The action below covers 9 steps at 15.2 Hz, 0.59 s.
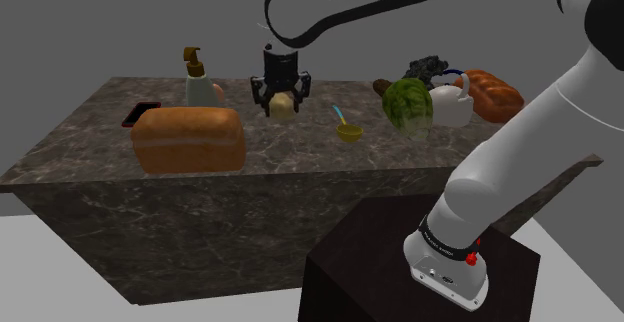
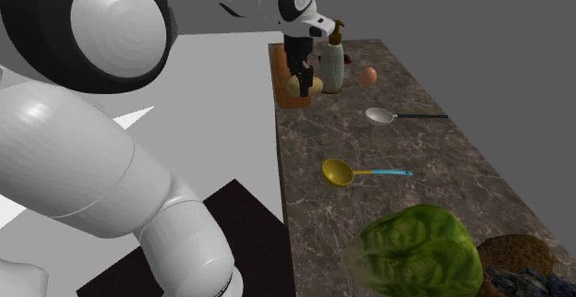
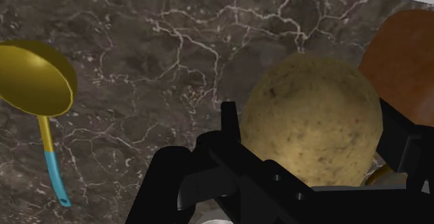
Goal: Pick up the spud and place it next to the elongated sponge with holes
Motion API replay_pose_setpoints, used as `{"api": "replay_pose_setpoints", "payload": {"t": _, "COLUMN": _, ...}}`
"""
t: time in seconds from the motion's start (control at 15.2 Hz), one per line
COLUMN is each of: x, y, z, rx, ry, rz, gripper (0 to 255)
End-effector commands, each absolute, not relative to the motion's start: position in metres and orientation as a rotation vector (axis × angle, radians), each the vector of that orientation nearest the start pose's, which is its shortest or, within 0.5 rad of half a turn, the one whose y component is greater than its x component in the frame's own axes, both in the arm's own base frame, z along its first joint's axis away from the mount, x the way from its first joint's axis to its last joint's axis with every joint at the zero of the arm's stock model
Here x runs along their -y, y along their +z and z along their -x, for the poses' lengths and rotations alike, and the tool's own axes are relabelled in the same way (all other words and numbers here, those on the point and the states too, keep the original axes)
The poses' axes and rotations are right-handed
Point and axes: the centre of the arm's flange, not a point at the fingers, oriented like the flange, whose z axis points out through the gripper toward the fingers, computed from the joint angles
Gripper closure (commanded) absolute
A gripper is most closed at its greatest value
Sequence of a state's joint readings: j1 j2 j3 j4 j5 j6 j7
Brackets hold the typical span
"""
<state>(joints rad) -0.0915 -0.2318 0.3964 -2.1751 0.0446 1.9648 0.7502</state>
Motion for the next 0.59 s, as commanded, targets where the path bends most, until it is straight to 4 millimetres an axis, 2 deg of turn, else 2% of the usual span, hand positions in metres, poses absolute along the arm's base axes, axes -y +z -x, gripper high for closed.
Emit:
{"api": "replay_pose_setpoints", "payload": {"t": 0.0, "x": -0.132, "y": 0.484, "z": -0.467, "rx": -0.743, "ry": -0.044, "rz": 3.092, "gripper": 255}}
{"api": "replay_pose_setpoints", "payload": {"t": 0.53, "x": -0.029, "y": 0.484, "z": -0.486, "rx": -0.743, "ry": -0.044, "rz": 3.092, "gripper": 255}}
